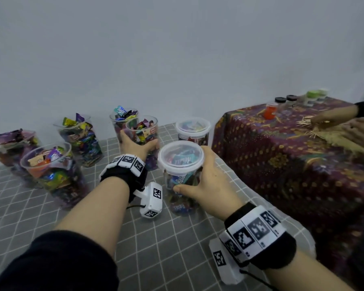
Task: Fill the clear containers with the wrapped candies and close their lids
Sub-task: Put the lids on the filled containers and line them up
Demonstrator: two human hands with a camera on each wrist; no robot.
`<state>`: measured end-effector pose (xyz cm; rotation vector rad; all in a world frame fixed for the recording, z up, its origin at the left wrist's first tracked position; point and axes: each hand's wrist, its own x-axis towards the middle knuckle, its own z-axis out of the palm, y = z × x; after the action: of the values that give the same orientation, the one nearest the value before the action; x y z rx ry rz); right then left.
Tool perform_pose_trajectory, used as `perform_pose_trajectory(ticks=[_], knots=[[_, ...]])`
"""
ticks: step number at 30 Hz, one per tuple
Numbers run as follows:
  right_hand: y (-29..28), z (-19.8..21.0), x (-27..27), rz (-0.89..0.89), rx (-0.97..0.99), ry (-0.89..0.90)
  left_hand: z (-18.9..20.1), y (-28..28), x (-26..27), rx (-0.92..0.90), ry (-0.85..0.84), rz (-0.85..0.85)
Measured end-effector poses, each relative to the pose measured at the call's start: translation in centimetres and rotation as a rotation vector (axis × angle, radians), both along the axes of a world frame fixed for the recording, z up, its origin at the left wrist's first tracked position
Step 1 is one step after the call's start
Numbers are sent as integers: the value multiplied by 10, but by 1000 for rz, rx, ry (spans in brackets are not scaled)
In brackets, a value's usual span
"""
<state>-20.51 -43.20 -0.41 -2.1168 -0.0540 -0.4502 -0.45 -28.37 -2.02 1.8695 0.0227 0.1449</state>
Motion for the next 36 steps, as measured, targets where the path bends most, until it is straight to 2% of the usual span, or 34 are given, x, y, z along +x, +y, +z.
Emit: perform_pose_trajectory(ticks=[6,15,21,24,27,30,32,34,36], knots=[[-1,-1,0,2,-9,-12,-5,-1,12,107,32,34],[-1,-3,0,-12,12,25,13,22,-32,411,-54,-43],[0,-8,3,10,117,51,25,45,-71,507,-76,-81],[2,-18,1,3,131,155,27,60,-86,516,-59,-113],[7,-23,-6,-58,-15,366,27,78,-98,500,-46,-146],[12,-7,-21,-73,-290,539,27,95,-112,502,-32,-139],[16,8,-32,-24,-417,615,28,104,-124,500,-29,-141],[28,18,-39,60,-449,666,29,113,-135,499,-26,-146],[45,21,-40,136,-493,648,28,122,-146,497,-21,-157]])
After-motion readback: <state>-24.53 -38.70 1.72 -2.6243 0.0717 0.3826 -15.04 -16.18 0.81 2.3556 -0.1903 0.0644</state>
